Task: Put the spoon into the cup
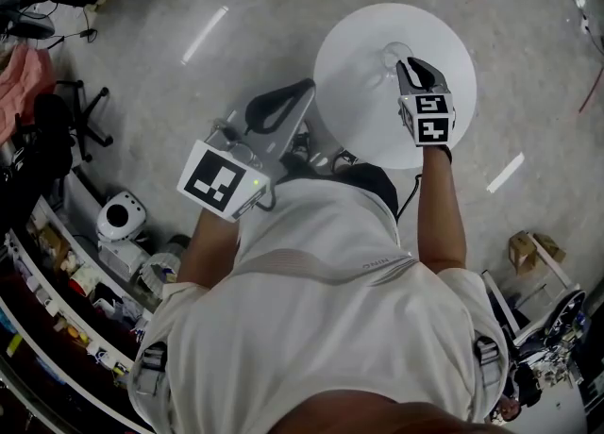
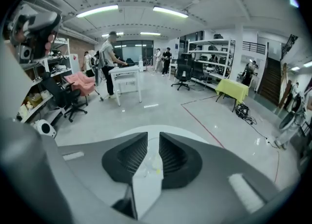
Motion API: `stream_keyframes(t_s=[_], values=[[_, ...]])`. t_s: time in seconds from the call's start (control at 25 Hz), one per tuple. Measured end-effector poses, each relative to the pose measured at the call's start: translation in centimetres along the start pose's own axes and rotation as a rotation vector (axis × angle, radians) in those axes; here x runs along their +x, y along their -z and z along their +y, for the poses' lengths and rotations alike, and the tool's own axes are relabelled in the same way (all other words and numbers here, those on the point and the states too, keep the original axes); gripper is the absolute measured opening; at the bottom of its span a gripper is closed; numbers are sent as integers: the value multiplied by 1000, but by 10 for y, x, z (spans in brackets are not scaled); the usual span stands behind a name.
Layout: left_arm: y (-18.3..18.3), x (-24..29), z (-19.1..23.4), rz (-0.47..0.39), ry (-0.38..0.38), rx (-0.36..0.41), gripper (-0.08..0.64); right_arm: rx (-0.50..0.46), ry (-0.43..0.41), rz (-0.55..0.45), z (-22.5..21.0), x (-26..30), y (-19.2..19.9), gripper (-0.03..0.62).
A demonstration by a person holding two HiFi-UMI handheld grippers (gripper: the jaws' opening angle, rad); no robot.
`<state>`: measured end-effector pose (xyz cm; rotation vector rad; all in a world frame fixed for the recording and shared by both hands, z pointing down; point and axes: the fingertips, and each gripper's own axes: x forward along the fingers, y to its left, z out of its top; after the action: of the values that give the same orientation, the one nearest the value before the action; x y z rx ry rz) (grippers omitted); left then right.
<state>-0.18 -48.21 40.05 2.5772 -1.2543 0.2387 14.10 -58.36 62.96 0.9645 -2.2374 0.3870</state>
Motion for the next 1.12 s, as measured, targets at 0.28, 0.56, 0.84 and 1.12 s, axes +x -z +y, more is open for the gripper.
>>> stream_keyframes(t_s=[0.28, 0.56, 0.84, 1.12], values=[[-18, -9, -8, -47, 73, 38, 2, 54, 110, -268, -5, -98, -74, 5], [-49, -17, -41, -106, 179, 108, 2, 54, 179, -474, 9, -212, -127, 5], [-82, -24, -68, -159, 224, 179, 2, 12, 229, -610, 30, -314, -140, 5], [-100, -24, -110, -208, 275, 224, 2, 27, 312, -742, 35, -393, -140, 5]])
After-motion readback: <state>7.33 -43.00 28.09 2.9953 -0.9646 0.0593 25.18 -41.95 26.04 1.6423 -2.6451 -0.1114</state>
